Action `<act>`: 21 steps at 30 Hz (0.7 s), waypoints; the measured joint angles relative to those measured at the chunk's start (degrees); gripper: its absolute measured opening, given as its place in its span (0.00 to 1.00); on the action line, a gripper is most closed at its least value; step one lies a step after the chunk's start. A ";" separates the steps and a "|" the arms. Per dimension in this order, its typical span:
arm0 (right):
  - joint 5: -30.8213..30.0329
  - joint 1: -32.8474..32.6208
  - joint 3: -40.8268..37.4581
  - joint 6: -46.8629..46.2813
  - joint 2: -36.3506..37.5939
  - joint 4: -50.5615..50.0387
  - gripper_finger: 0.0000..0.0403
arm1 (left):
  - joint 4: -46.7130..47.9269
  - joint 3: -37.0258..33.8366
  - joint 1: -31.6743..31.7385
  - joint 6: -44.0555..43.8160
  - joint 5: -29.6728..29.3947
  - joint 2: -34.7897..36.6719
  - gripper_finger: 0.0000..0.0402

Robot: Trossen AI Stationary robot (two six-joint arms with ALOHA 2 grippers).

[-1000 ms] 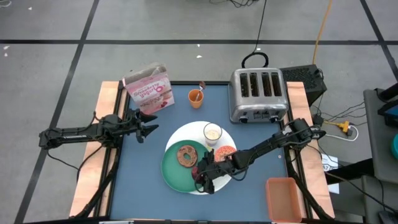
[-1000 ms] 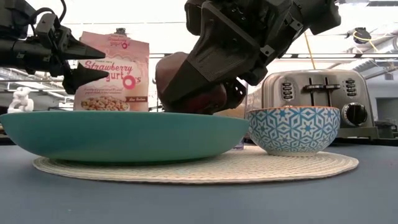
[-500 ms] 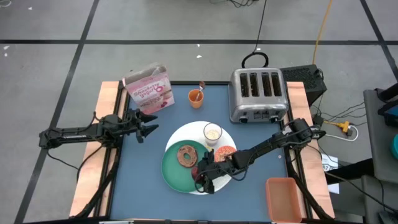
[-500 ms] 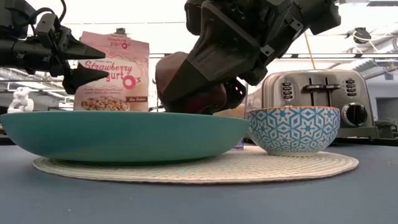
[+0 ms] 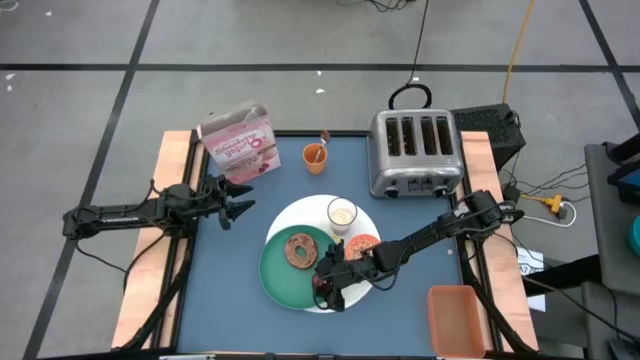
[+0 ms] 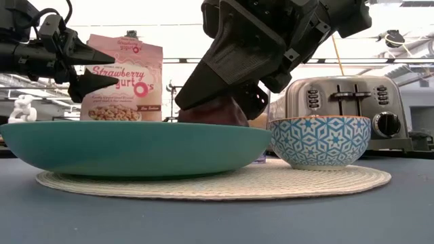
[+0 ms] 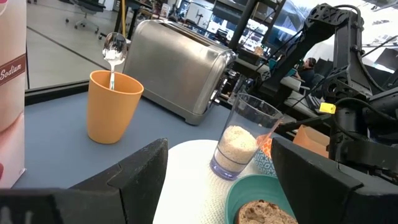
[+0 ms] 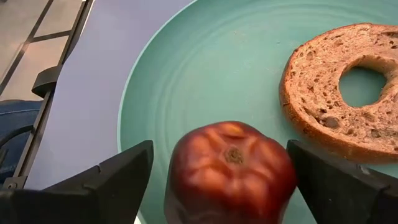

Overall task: Arrange a breakfast setting
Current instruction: Put the red apple into the green plate

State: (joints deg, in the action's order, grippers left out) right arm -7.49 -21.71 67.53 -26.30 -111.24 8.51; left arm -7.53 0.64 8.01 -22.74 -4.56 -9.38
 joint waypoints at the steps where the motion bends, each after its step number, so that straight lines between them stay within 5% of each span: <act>1: 0.00 0.00 0.00 0.00 0.00 0.00 0.90 | 0.00 -0.01 -0.02 0.00 0.00 0.00 0.71; 21: 0.15 0.00 0.00 0.41 0.00 1.27 0.90 | 0.00 0.00 0.00 0.00 0.00 0.00 0.71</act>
State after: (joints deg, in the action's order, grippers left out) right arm -7.33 -21.71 67.53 -25.88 -111.24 9.79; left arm -7.53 0.64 8.01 -22.74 -4.56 -9.39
